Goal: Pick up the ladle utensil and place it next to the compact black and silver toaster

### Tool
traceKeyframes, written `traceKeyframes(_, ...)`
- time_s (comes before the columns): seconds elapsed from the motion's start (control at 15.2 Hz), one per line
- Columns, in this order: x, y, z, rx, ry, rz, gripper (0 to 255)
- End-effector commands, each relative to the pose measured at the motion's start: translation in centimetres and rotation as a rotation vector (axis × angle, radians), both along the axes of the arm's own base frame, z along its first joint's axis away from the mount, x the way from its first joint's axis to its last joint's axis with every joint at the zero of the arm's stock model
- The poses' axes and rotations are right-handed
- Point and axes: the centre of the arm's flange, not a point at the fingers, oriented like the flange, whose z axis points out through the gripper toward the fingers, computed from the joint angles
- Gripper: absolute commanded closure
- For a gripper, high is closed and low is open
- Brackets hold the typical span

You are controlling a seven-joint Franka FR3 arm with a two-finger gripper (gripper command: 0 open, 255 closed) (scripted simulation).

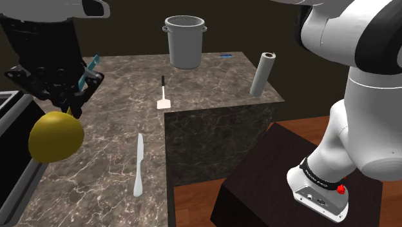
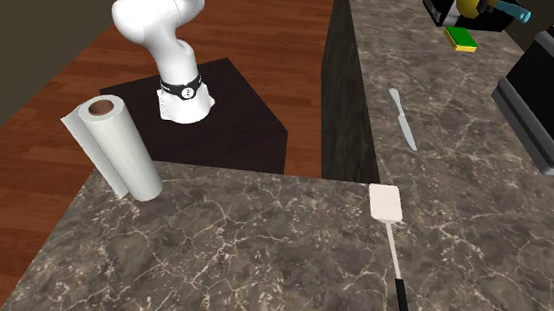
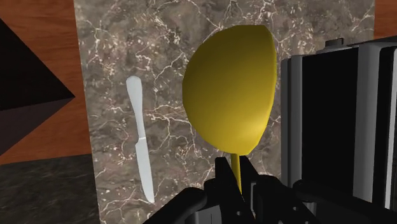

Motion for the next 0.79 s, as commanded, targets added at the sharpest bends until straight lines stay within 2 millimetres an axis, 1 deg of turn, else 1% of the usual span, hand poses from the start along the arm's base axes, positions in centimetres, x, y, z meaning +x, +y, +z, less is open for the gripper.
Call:
traceKeyframes(0.0, -0.1, -0.1, -1.0, 0.001, -0.001, 0.0, 255)
traceKeyframes(0.73, -0.1, -0.1, -6.8, 0.001, -0.001, 0.0, 255)
